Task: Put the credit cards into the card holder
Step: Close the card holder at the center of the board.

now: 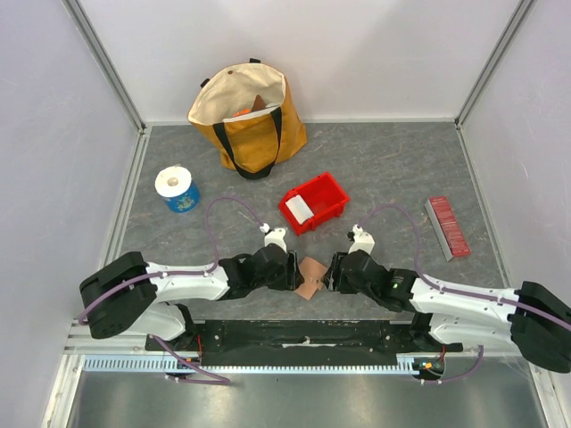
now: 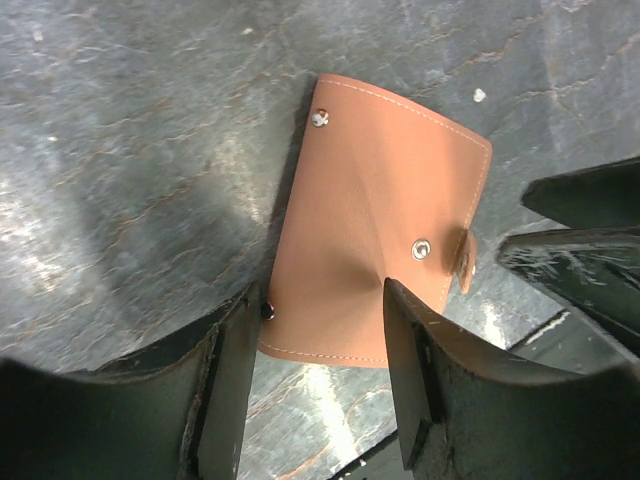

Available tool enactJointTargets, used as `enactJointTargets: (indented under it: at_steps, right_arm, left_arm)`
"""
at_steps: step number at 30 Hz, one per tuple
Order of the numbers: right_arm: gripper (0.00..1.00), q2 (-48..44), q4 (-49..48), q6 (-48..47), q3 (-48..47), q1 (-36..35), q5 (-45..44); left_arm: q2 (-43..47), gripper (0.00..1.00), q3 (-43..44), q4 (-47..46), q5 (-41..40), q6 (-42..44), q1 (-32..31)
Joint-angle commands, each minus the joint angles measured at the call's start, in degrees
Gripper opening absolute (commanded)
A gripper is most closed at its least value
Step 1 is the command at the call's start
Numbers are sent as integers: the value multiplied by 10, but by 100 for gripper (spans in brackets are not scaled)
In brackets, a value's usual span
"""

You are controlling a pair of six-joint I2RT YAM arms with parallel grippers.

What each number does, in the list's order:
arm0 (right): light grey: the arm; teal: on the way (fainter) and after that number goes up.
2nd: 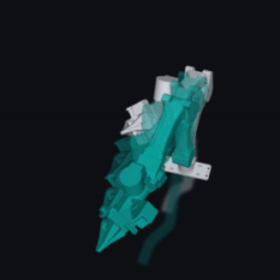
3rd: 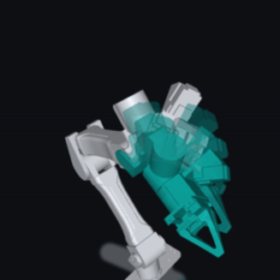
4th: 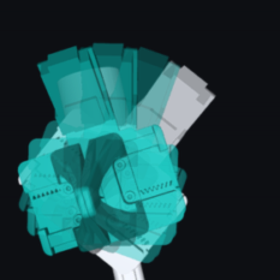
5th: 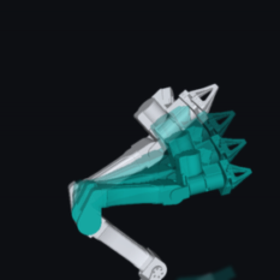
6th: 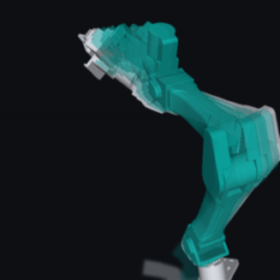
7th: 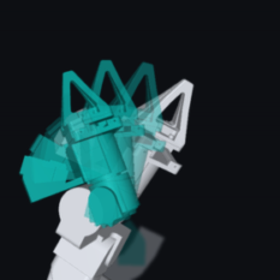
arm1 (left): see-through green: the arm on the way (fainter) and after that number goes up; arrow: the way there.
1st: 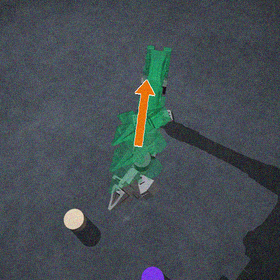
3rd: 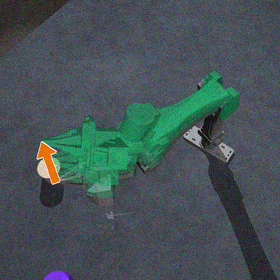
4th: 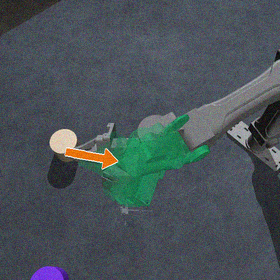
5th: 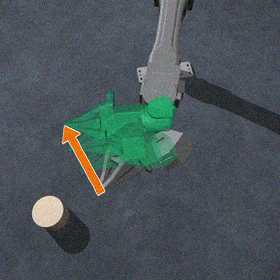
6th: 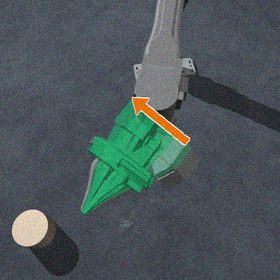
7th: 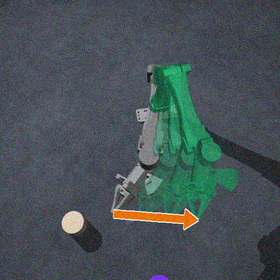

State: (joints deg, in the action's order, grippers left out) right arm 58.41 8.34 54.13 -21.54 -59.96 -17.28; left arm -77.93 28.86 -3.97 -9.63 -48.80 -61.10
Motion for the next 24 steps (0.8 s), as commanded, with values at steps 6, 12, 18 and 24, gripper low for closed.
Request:
enactJointTargets:
  at_steps: [6,12,18,24]
  right_arm:
    - [58,99,-127,4,-7,49,84]
    - [57,141,-158,-34,-37,69,124]
    - [57,171,-157,-68,-64,81,145]
    - [57,121,-84,-113,-82,96,94]
  left_arm:
    - [-4,54,-57,-66,47,-31,0]
    - [1,50,-86,-104,63,-81,-5]
    - [-3,48,-89,-112,51,-115,-34]
    - [19,48,-55,-18,-13,-94,-37]
